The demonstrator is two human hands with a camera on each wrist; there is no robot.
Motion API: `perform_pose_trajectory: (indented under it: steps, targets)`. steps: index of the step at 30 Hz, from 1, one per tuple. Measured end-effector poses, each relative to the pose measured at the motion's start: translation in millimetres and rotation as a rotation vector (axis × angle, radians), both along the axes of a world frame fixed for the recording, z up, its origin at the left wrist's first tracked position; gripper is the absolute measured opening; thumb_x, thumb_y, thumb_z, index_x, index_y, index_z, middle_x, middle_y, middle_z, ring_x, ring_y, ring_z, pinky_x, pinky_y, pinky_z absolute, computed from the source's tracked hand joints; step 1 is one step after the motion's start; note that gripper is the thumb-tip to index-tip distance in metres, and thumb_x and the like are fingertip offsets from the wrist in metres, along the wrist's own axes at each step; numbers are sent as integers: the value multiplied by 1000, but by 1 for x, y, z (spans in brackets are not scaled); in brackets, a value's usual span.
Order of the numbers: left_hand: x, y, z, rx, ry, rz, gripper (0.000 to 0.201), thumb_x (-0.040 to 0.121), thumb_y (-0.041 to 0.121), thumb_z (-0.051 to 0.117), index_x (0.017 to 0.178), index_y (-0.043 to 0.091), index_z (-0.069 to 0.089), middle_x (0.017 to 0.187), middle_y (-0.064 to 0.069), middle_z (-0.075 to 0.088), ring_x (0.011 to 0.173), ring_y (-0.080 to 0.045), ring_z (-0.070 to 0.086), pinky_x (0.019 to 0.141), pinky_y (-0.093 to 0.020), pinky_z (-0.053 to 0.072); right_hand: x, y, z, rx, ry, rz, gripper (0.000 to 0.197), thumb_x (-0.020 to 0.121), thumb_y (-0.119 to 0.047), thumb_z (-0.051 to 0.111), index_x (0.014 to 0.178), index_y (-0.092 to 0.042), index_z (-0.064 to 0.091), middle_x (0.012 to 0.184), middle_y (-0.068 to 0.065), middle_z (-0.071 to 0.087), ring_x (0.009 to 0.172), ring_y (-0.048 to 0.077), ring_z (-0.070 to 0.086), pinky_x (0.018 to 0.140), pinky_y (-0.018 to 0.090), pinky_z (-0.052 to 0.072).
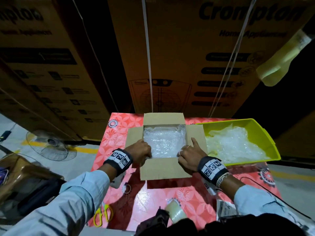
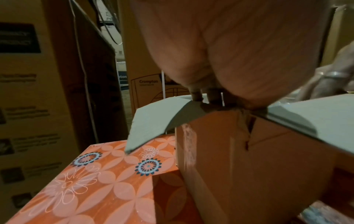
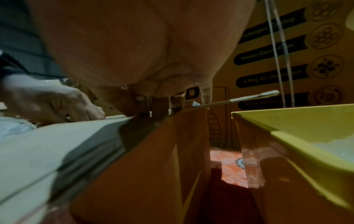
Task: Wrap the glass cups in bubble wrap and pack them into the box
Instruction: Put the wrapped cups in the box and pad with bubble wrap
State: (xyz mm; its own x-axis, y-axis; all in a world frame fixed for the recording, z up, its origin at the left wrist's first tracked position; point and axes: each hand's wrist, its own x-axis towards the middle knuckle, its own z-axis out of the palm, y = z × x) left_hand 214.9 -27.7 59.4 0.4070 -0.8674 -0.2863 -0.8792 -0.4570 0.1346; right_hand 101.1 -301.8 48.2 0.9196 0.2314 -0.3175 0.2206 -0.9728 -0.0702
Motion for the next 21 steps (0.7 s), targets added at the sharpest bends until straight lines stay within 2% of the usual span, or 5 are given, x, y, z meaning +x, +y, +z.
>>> perform_pose_trajectory:
  steps: [4, 7, 9, 14, 21]
  targets:
    - [-2, -5, 14, 68, 147, 48, 54, 96, 37, 34, 127, 17, 73, 129, 0, 72, 111, -16, 65, 112, -36, 36, -6, -4, -5, 17, 19, 7, 67, 88, -56, 15, 102, -23, 72, 114, -1, 72, 132, 16, 51, 118, 67, -11]
    - [-3, -1, 14, -38, 165, 112, 33, 102, 28, 53, 126, 14, 70, 126, -5, 70, 112, -23, 67, 98, -39, 52, -3, -1, 6, 60, -60, -59, 64, 92, -57, 18, 89, -18, 69, 98, 2, 66, 111, 21, 59, 120, 65, -2]
    - [-1, 0, 10, -190, 11, 150, 30, 96, 19, 65, 125, 14, 68, 127, -6, 66, 115, -27, 63, 96, -41, 53, 4, 1, 17, 86, -134, -123, 51, 99, -54, 35, 102, -19, 72, 120, 3, 66, 124, 21, 55, 124, 59, -1]
    - [14, -21, 5, -61, -233, 322, 99, 85, 54, 76, 161, 14, 25, 165, -16, 26, 150, -35, 27, 126, -51, 19, 43, 3, 30, -28, -100, -220, 85, 89, -64, 60, 157, -21, 33, 168, 4, 17, 156, 24, 10, 121, 64, -4]
    - [13, -32, -7, 249, -444, 226, 90, 97, 66, 48, 162, 9, 21, 169, -24, 8, 158, -38, 8, 126, -60, 7, 61, 4, 15, -315, 72, -158, 82, 86, -43, 72, 155, -20, 34, 168, 18, -17, 156, 34, -15, 112, 76, -12]
